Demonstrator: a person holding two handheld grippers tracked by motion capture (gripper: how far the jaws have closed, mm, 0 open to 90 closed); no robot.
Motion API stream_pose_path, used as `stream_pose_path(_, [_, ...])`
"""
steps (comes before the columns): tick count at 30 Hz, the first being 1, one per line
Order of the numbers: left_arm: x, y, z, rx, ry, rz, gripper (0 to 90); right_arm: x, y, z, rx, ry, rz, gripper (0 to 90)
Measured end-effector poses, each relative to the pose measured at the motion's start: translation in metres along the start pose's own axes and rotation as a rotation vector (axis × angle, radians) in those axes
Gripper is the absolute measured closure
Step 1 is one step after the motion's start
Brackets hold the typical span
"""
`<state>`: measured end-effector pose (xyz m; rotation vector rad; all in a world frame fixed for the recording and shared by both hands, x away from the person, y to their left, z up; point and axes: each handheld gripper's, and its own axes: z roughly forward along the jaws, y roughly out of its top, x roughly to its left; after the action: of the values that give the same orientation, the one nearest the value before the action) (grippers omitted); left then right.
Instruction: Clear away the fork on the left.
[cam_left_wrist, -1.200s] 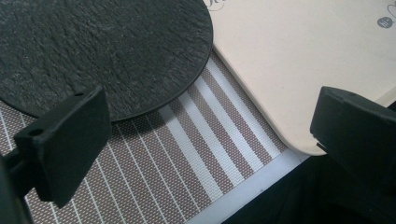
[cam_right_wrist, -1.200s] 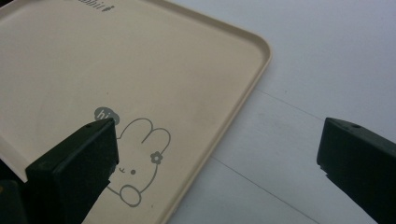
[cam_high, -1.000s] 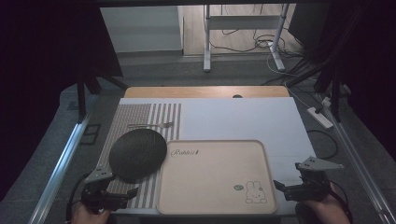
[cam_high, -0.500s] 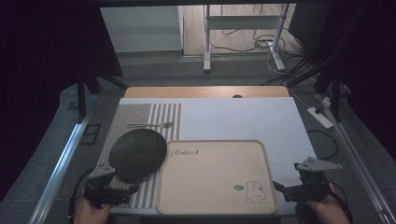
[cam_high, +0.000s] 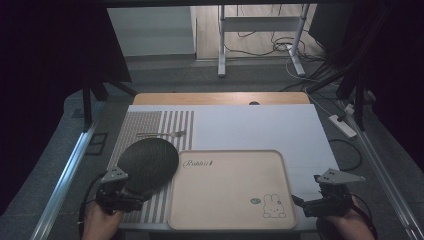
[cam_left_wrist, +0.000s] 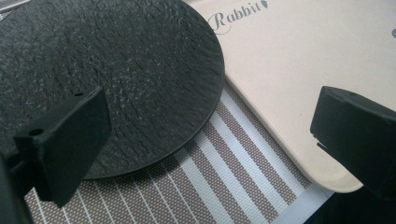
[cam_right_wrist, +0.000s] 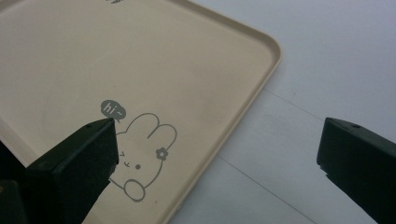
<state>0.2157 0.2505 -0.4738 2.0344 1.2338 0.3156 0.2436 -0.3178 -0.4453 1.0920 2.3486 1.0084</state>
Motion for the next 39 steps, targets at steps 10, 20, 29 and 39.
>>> stream_pose_path(10, [0.01, 0.007, 0.006, 0.016, -0.023, -0.018, 0.0, 0.0, 0.0, 0.0, 0.003, 0.0, -0.004, 0.0])
stream_pose_path(20, [0.019, 0.016, 0.014, 0.011, -0.026, -0.007, 0.0, 0.0, 0.0, 0.0, 0.003, 0.002, -0.004, 0.0])
stream_pose_path(29, [0.031, 0.03, 0.023, 0.015, -0.043, -0.02, 0.0, 0.0, 0.0, 0.0, 0.001, 0.005, -0.001, 0.0])
stream_pose_path(39, [0.04, 0.048, 0.035, 0.02, -0.045, -0.011, 0.0, -0.001, 0.0, 0.001, 0.0, 0.006, 0.002, 0.0])
